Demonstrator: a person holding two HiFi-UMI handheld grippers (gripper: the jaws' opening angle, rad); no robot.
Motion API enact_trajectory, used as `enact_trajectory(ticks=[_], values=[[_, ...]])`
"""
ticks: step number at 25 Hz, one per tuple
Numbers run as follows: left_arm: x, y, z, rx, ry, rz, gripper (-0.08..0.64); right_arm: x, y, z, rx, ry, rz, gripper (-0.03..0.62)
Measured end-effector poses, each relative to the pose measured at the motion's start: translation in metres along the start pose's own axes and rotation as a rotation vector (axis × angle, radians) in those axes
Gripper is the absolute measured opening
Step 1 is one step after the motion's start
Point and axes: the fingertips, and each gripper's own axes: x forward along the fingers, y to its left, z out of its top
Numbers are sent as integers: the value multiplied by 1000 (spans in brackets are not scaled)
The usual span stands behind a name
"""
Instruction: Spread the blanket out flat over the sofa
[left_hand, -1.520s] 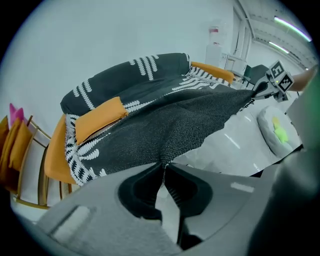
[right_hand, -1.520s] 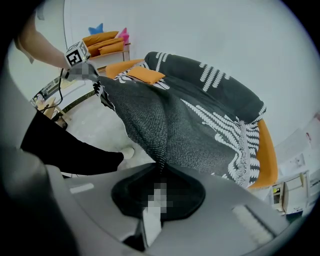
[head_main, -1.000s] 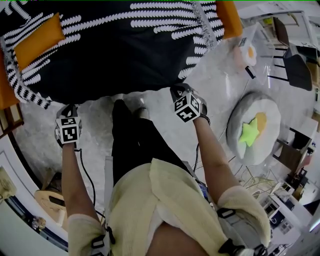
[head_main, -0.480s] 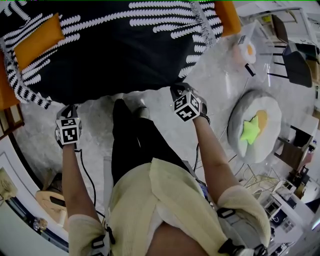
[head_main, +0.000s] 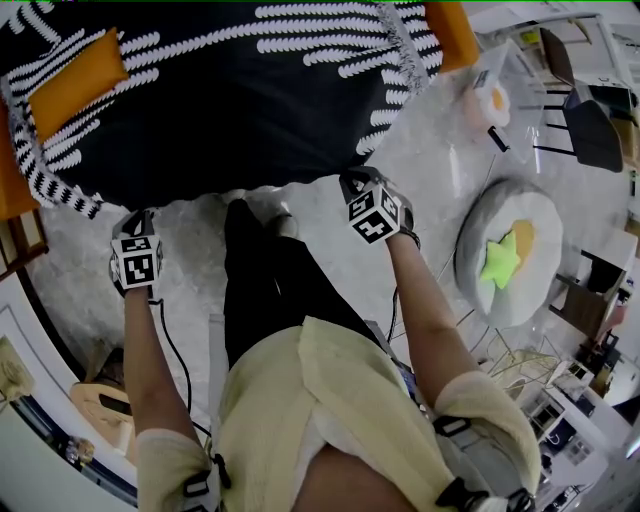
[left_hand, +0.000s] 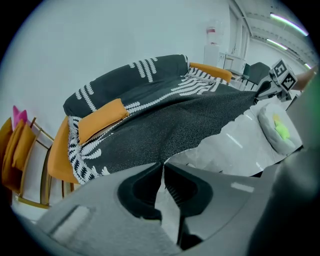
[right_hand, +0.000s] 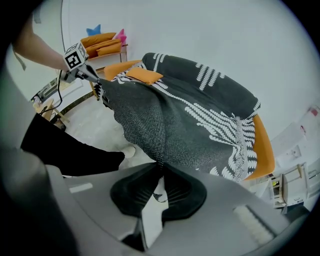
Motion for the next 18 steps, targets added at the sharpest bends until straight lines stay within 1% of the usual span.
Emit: enact_trajectory(ticks=[4, 5, 8, 9, 11, 14, 18], values=[[-1, -5, -5, -2, 9, -11, 23, 0, 4, 0, 6, 2, 18, 54], [-2, -6, -6, -5, 8, -14, 6, 0, 5, -1, 6, 2, 23, 60], [-5, -11, -13, -19, 6, -23, 5, 0, 10, -2, 8, 4, 48, 80], [-5, -11, -15, -22, 7, -25, 5, 1, 13, -3, 6, 8, 57, 104], [-5, -11, -18, -35, 11, -31, 5, 2, 17, -5, -1, 16, 60, 75], [-4, -13, -15, -59, 8, -42, 5, 1, 15, -10, 11, 25, 58, 69], [-3, -15, -6, -57, -4, -46, 5, 0, 10, -14, 25, 30, 51, 66]])
